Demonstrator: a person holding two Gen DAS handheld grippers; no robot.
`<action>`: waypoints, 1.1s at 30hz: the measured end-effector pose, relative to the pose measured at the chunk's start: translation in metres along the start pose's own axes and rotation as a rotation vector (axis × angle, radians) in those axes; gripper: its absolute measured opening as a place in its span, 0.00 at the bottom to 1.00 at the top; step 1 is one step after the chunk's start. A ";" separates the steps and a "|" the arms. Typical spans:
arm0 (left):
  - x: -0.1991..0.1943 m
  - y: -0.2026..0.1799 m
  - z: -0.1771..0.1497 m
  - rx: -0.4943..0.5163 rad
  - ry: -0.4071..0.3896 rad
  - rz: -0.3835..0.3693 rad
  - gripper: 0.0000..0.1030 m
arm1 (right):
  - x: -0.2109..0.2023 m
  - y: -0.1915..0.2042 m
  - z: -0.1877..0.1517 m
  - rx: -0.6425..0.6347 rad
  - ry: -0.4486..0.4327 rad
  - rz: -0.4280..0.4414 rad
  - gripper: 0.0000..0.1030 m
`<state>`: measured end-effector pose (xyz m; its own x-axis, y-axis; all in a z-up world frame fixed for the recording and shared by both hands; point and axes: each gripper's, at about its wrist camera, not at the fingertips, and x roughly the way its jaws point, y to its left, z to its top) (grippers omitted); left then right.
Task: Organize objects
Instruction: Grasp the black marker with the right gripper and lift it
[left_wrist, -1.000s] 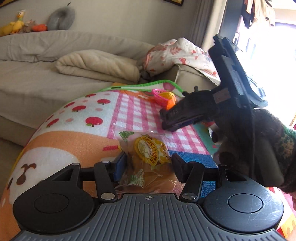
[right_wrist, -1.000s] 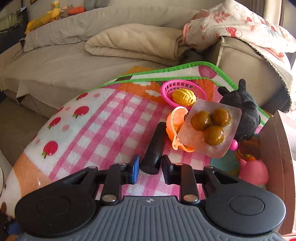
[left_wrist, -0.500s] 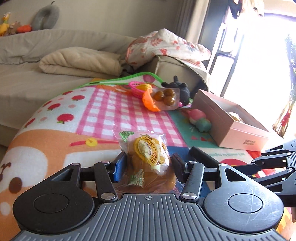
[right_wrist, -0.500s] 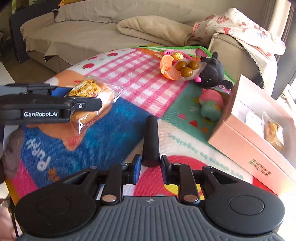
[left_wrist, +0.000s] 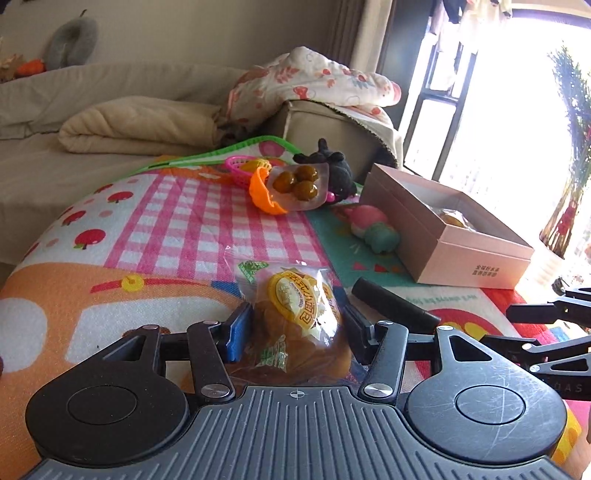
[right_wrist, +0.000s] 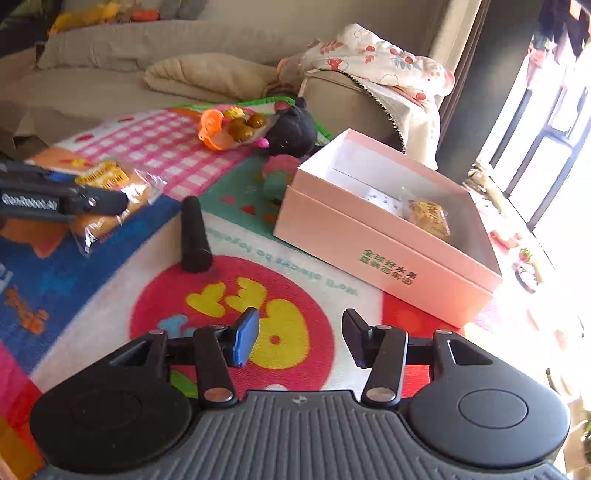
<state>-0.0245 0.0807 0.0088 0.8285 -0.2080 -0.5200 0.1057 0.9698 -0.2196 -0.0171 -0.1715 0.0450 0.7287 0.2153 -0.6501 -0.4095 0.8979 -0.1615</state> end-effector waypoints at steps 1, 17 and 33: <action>0.000 0.001 0.000 -0.003 -0.001 -0.001 0.57 | -0.002 0.003 0.002 0.009 -0.017 0.040 0.54; 0.000 0.000 0.000 -0.005 -0.002 0.002 0.57 | 0.019 0.016 0.004 -0.188 0.003 -0.042 0.22; 0.000 0.002 0.000 -0.014 -0.003 -0.002 0.57 | 0.053 -0.036 0.019 0.363 -0.006 -0.096 0.95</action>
<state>-0.0247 0.0822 0.0081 0.8297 -0.2098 -0.5173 0.1000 0.9676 -0.2320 0.0470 -0.1851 0.0304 0.7581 0.1245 -0.6401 -0.1184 0.9916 0.0526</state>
